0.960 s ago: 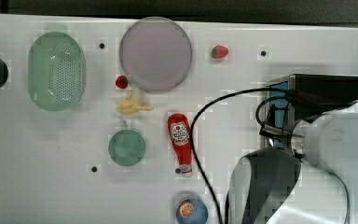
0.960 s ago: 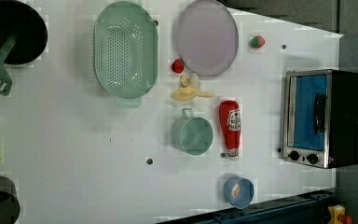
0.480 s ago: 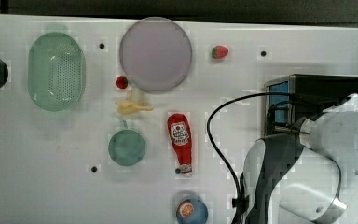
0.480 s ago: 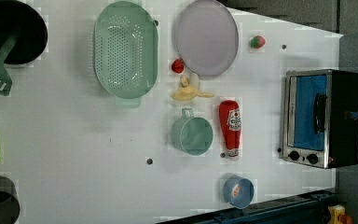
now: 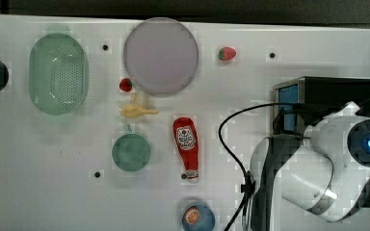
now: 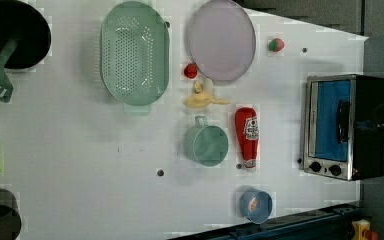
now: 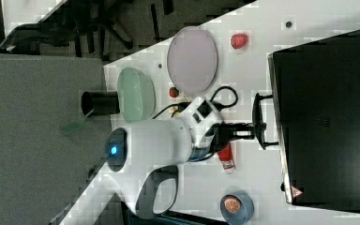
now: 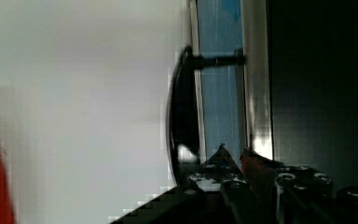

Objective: Flap open oven.

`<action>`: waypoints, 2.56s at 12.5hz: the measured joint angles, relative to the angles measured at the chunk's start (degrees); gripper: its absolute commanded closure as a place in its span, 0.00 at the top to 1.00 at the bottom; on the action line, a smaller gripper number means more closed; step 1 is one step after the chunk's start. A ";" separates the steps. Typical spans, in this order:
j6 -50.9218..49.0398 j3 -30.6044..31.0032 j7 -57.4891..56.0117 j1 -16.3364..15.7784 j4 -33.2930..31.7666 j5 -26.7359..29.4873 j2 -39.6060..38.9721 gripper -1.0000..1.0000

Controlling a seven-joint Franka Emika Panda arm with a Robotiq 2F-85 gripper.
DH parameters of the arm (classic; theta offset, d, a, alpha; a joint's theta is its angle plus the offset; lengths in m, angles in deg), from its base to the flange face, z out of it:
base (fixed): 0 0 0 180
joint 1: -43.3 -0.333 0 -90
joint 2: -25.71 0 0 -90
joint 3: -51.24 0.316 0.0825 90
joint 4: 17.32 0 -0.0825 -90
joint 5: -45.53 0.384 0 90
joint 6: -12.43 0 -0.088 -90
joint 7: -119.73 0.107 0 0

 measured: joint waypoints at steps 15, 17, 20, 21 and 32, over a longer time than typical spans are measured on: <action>4.34 2.53 10.44 -3.42 -1.34 -19.09 -6.48 0.17; 4.20 3.82 16.39 -4.50 -1.90 -22.77 -6.50 0.17; 3.44 6.43 25.68 -5.42 -2.80 -29.01 -6.75 0.17; 3.13 7.33 28.68 -5.86 -2.91 -30.35 -7.11 0.17; 6.80 11.83 45.88 -13.30 -3.02 -33.32 -21.61 0.17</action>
